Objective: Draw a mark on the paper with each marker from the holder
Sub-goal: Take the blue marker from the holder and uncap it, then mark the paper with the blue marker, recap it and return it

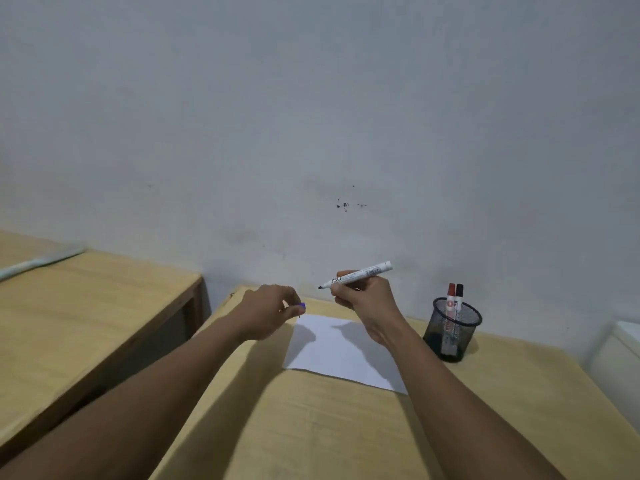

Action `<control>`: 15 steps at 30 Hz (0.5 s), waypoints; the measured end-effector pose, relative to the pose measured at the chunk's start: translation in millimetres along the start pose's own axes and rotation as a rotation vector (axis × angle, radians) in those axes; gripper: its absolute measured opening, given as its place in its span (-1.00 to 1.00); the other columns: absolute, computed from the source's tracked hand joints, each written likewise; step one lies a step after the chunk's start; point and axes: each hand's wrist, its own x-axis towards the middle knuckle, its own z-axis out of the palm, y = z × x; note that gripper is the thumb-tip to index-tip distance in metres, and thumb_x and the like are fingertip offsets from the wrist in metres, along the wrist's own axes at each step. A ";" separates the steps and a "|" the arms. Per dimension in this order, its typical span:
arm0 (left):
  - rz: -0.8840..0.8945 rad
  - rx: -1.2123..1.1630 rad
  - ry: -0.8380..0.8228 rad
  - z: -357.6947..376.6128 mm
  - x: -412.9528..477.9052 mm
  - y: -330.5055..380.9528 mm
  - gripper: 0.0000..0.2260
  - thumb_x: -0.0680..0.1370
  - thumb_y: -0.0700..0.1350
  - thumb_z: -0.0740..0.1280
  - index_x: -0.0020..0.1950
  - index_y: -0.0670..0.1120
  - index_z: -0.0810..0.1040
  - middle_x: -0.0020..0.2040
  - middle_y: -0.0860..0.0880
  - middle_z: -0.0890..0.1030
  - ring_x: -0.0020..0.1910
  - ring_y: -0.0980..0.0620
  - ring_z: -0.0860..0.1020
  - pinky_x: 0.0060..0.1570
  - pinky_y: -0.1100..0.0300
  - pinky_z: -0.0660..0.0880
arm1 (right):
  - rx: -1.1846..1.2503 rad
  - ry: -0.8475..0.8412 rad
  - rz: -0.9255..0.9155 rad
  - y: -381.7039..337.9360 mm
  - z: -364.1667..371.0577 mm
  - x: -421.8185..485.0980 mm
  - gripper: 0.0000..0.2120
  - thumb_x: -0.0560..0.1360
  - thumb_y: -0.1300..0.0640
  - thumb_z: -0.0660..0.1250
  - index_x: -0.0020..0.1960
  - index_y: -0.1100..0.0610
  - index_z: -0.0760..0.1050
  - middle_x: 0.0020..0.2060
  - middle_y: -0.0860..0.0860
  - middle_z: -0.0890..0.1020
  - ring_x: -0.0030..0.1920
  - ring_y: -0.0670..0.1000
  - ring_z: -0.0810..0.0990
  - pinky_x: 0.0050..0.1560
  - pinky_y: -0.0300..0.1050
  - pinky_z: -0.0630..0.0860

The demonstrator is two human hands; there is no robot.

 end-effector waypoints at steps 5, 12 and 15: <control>0.119 0.220 0.056 57.9 -5.5 -34.2 -0.79 0.60 0.17 0.20 0.02 0.14 0.58 0.12 0.19 0.60 0.11 0.05 0.50 0.01 0.02 0.30 | -0.155 0.054 0.013 45.6 19.6 14.6 -0.87 0.46 0.25 0.56 -0.04 0.26 0.66 -0.26 0.09 0.71 -0.33 -0.01 0.64 -0.30 -0.20 0.62; 0.139 0.238 -0.006 83.5 7.7 -58.4 -0.77 0.60 0.17 0.17 0.09 0.14 0.56 0.20 0.14 0.62 0.27 0.04 0.44 0.16 -0.07 0.34 | -0.209 0.020 0.054 74.1 31.6 41.8 -0.88 0.52 0.29 0.47 -0.03 0.34 0.58 -0.31 0.14 0.63 -0.40 0.02 0.57 -0.44 -0.19 0.48; 0.137 0.216 -0.010 87.0 7.8 -63.1 -0.75 0.61 0.17 0.17 0.15 0.14 0.55 0.22 0.12 0.61 0.32 0.04 0.39 0.24 -0.15 0.29 | -0.211 -0.006 0.102 85.6 32.6 54.8 -0.89 0.51 0.25 0.47 -0.04 0.32 0.63 -0.29 0.14 0.65 -0.35 0.06 0.58 -0.40 -0.14 0.50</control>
